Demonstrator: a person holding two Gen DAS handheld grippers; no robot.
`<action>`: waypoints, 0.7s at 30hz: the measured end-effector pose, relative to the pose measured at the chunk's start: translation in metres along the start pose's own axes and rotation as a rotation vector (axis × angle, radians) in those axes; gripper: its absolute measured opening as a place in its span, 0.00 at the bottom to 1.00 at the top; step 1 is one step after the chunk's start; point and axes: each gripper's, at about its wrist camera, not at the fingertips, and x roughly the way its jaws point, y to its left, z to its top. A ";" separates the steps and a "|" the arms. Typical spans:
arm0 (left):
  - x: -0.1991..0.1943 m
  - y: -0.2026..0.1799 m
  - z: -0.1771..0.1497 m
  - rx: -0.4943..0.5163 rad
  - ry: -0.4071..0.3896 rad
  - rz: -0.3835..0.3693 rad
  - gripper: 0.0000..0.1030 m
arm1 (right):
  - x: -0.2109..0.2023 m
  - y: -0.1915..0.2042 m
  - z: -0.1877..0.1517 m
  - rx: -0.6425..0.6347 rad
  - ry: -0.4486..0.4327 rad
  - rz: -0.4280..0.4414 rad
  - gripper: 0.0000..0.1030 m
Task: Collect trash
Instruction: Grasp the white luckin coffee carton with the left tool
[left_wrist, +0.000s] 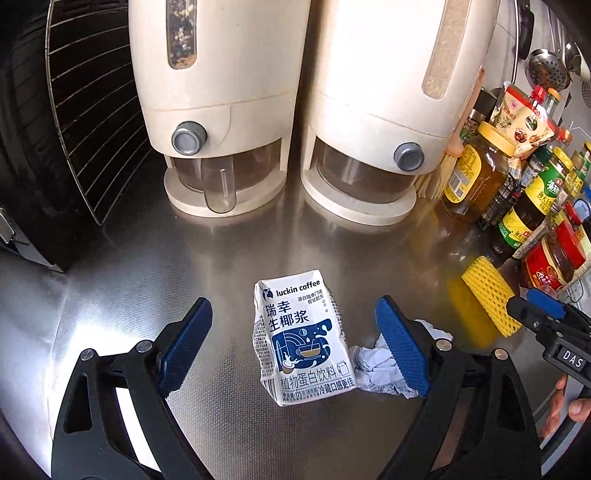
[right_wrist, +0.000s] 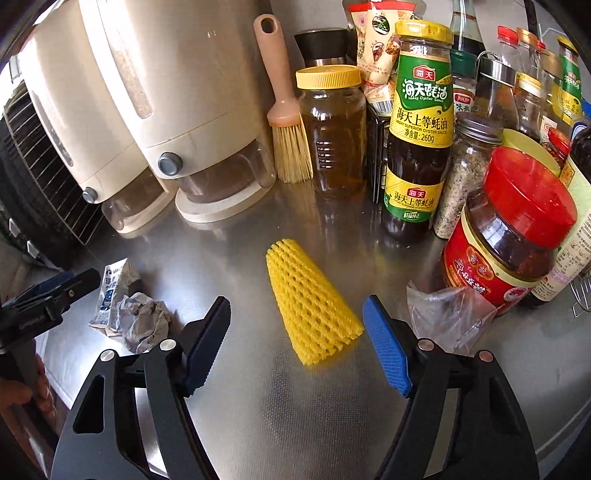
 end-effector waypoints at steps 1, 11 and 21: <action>0.006 0.000 0.000 0.000 0.012 0.001 0.83 | 0.004 0.000 0.000 -0.002 0.005 -0.001 0.73; 0.036 -0.002 -0.009 0.002 0.070 0.016 0.57 | 0.033 -0.001 -0.001 -0.019 0.062 -0.013 0.59; 0.011 0.002 -0.021 0.012 0.041 0.040 0.56 | 0.021 0.005 -0.008 -0.044 0.049 -0.017 0.12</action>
